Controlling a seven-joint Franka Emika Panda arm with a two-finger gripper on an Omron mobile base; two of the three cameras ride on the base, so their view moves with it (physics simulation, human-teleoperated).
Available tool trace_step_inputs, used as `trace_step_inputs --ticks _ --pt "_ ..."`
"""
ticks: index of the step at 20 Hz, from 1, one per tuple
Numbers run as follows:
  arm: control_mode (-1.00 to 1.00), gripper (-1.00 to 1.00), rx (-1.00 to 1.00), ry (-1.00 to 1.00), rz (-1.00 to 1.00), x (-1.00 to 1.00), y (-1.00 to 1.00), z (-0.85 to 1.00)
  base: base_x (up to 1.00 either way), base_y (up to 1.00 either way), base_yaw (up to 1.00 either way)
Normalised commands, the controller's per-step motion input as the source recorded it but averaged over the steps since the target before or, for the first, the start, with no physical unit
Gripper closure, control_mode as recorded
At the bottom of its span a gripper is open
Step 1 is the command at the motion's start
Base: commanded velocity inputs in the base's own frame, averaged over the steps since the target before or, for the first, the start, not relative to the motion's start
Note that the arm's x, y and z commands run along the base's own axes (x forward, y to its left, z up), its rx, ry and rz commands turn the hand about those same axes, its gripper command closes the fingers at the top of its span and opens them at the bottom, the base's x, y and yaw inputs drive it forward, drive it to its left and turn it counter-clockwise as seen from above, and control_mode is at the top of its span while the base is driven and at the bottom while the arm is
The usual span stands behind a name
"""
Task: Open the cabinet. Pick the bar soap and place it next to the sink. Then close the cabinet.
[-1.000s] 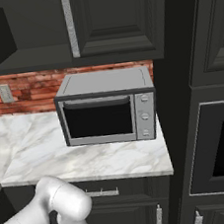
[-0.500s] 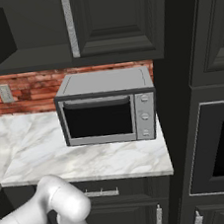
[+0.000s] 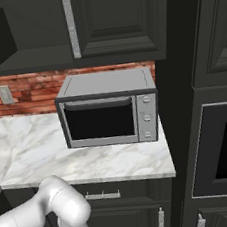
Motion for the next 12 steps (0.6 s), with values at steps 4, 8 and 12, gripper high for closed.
trace_step_inputs --ticks 4,8,12 --pt "-1.00 -1.00 0.00 0.00 -0.11 0.27 0.00 0.00 0.00 0.00 0.00" --pt "-1.00 -1.00 0.00 0.00 -0.13 0.24 0.00 0.00 0.00 0.00 0.00" --pt "-1.00 -1.00 -0.02 0.00 -0.10 0.18 -0.18 0.00 0.00 0.00 0.00"
